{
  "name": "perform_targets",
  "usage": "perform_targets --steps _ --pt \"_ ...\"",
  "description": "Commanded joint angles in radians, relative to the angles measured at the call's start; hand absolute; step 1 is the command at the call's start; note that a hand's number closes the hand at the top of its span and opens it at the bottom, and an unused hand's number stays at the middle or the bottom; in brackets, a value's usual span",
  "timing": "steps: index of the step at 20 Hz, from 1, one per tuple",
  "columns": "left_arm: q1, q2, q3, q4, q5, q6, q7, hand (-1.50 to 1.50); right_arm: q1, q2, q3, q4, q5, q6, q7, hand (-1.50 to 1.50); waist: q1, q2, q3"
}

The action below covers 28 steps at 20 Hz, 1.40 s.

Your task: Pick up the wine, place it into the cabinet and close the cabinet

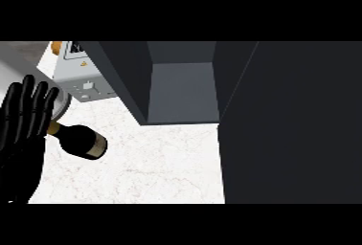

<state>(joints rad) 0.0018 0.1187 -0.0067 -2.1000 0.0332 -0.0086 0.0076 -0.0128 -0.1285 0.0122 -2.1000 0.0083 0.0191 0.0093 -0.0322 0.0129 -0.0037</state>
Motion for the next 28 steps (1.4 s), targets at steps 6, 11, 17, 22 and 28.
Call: perform_targets --steps 6,11,17,22,28 --pt "-0.061 -0.015 0.303 0.122 -0.366 0.425 0.036 -1.50 0.040 0.016 -0.023 -0.082 -0.039 -0.005 -0.016 -1.50 0.016 -0.009 0.007" --pt "-0.284 -0.117 0.286 0.266 -0.223 0.674 0.126 -1.50 0.123 -0.041 0.067 -0.093 -0.232 0.175 0.122 -1.50 -0.009 -0.009 0.004" --pt "-0.462 -0.104 0.264 0.401 -0.285 0.763 0.200 -1.50 0.174 -0.074 -0.009 -0.232 -0.347 0.177 0.240 -1.50 0.017 -0.013 0.004" --pt "-0.482 -0.090 0.224 0.431 -0.304 0.824 0.207 -1.50 0.181 -0.033 0.028 -0.290 -0.318 0.151 0.298 -1.50 0.027 -0.014 0.004" --pt "-0.490 -0.078 0.191 0.449 -0.313 0.871 0.207 -1.50 0.216 -0.016 0.012 -0.270 -0.280 0.208 0.252 -1.50 0.028 -0.014 0.004"
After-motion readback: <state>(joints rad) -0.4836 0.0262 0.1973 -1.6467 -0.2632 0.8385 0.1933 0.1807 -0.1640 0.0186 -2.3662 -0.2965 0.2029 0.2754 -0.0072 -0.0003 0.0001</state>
